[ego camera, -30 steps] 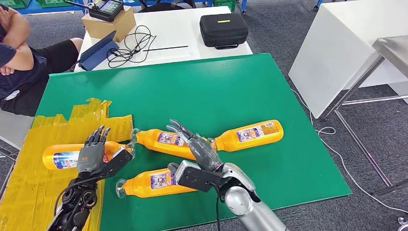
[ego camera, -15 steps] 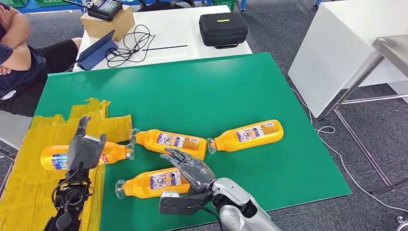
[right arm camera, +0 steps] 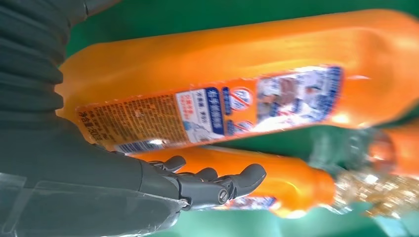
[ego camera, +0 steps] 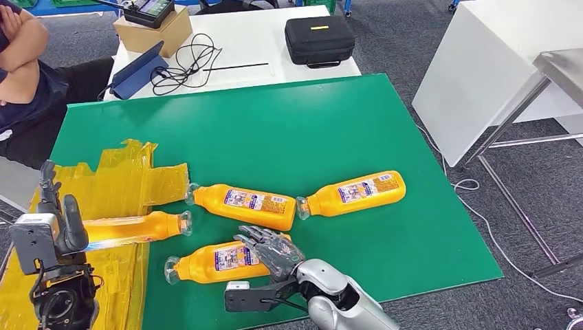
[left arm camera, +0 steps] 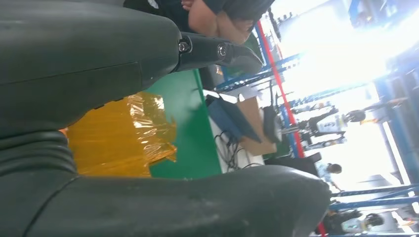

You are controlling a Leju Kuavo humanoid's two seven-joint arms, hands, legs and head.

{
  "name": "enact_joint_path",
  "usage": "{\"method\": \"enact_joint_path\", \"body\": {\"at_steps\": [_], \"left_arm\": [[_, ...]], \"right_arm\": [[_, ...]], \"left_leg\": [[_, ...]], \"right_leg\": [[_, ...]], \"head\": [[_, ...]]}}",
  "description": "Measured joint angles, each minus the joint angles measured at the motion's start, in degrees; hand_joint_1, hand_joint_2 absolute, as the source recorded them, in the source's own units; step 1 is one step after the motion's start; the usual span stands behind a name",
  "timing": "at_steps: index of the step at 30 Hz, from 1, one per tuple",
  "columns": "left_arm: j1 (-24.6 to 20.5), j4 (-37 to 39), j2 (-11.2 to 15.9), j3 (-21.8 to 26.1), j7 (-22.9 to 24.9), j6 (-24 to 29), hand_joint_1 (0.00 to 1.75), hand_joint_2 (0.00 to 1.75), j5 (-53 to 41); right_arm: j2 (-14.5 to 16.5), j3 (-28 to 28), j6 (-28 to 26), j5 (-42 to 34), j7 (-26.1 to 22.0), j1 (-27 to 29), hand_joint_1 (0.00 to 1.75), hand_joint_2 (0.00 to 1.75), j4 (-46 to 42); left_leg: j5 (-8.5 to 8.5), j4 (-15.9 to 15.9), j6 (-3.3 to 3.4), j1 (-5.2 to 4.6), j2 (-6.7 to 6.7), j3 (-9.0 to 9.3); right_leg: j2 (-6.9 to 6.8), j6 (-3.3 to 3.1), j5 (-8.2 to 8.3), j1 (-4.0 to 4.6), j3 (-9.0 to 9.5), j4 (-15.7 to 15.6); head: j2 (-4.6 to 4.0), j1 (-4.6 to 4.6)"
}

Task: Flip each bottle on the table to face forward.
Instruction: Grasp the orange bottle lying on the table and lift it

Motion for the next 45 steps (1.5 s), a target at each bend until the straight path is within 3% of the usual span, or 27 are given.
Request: {"method": "enact_joint_path", "body": {"at_steps": [1, 5, 10, 21, 26, 31, 38, 45], "left_arm": [[0.3, -0.7, 0.0, 0.0, -0.3, 0.3, 0.0, 0.0, 0.3], [1.8, -3.8, -0.2, 0.1, -1.4, 1.3, 0.0, 0.0, 1.8], [2.6, -5.8, -0.4, 0.2, -2.4, 1.7, 0.0, 0.0, 4.5], [2.6, -6.2, -0.5, 0.7, -3.6, 2.3, 0.0, 0.0, 7.4], [2.7, -6.2, -0.4, 0.7, -3.8, 2.1, 0.0, 0.0, 9.8], [4.0, -6.2, -0.4, 1.2, -3.4, -0.2, 0.0, 0.0, 14.5], [5.8, -6.2, -0.4, 2.9, -3.4, -2.6, 0.0, 0.0, 17.6], [6.9, -6.2, -0.8, 3.1, -2.5, -11.7, 0.0, 0.0, 27.3]], "right_arm": [[0.0, 0.2, 0.0, 1.2, 1.1, -0.2, 0.0, 1.75, 0.5], [0.3, 0.9, 0.2, 7.3, 6.2, -1.3, 1.74, 1.75, 3.2], [1.2, 1.2, 0.6, 10.3, 8.0, -2.7, 1.75, 1.75, 7.3], [2.5, 1.2, 0.8, 9.0, 7.4, -4.9, 1.75, 1.75, 11.1], [2.6, -1.2, -0.7, -1.4, 1.6, -4.3, 1.75, 1.75, 10.1], [2.0, -5.6, -2.5, -13.3, -4.9, -0.8, 1.75, 1.75, 2.8], [1.1, -11.1, -4.3, -18.0, -8.9, 1.0, 1.75, 1.75, -8.4], [1.8, -13.4, -6.9, -22.4, -13.0, -0.5, 1.75, 1.75, -10.5]], "left_leg": [[0.0, 0.0, 0.0, 0.0, 0.0, 0.0], [0.0, 0.0, 0.0, 0.0, 0.01, 0.03], [-0.04, 0.0, -0.03, 0.0, 0.07, 0.19], [-0.07, 0.0, -0.09, 0.02, 0.29, 0.63], [-0.07, 0.0, -0.09, 0.03, 0.33, 0.6], [-0.05, 0.0, -0.08, 0.03, 0.3, 0.22], [-0.05, 0.0, -0.08, 0.02, 0.29, 0.05], [-0.06, 0.0, -0.08, 0.02, 0.3, 0.0]], "right_leg": [[0.0, 0.0, 0.0, 0.0, 0.0, 0.0], [0.0, 0.0, 0.0, 0.0, 0.0, 0.0], [0.06, -0.01, -0.01, 0.01, 0.1, 0.0], [0.23, -0.16, 0.07, 0.04, 0.42, 0.0], [0.34, -0.18, 0.09, 0.05, 0.38, 0.0], [0.33, -0.16, 0.12, 0.05, 0.06, 0.0], [0.33, -0.16, 0.11, 0.03, -0.1, 0.0], [0.33, -0.16, 0.11, 0.03, -0.14, 0.0]], "head": [[0.0, 0.0], [0.0, -0.01], [0.0, 0.0], [0.0, 0.0], [0.0, 0.01], [0.0, 0.0], [0.0, 0.01], [0.0, 0.0]]}}
